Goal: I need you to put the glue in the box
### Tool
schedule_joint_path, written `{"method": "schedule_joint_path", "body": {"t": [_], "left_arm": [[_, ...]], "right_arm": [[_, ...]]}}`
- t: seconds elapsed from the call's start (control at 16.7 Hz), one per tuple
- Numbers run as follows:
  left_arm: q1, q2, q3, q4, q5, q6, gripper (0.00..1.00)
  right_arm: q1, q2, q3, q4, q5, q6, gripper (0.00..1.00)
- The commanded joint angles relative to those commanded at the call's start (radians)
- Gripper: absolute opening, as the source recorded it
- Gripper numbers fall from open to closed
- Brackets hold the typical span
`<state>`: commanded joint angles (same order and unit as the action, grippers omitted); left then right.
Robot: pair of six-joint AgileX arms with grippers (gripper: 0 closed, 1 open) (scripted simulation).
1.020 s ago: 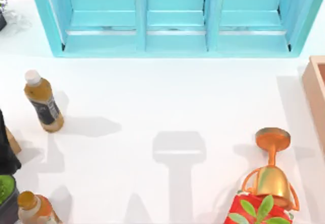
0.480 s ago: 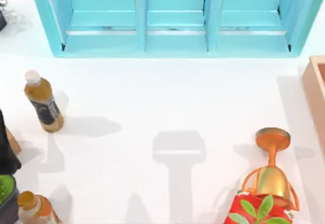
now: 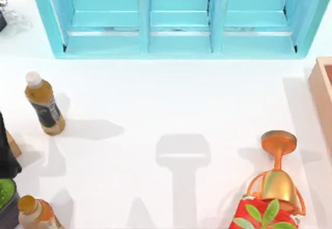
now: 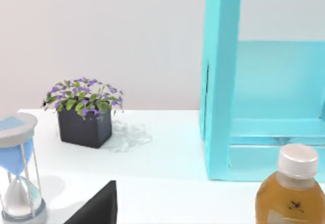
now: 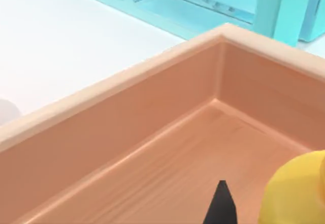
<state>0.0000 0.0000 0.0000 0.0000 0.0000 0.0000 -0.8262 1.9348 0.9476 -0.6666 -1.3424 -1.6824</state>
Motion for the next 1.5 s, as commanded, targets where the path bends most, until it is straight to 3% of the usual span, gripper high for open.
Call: {"method": "schedule_joint_path", "body": {"t": [0.3, 0.6, 1.38, 1.5], "left_arm": [[0.0, 0.0, 0.0, 0.0, 0.0, 0.0, 1.0], [0.0, 0.0, 0.0, 0.0, 0.0, 0.0, 1.0], [0.0, 0.0, 0.0, 0.0, 0.0, 0.0, 1.0], [0.0, 0.0, 0.0, 0.0, 0.0, 0.0, 1.0]], "right_arm": [[0.05, -0.026, -0.074, 0.211, -0.015, 0.207, 0.0], [0.054, -0.027, -0.08, 0.224, -0.016, 0.22, 0.0], [0.054, -0.027, -0.08, 0.224, -0.016, 0.22, 0.98], [0.054, -0.027, -0.08, 0.224, -0.016, 0.22, 1.0]]}}
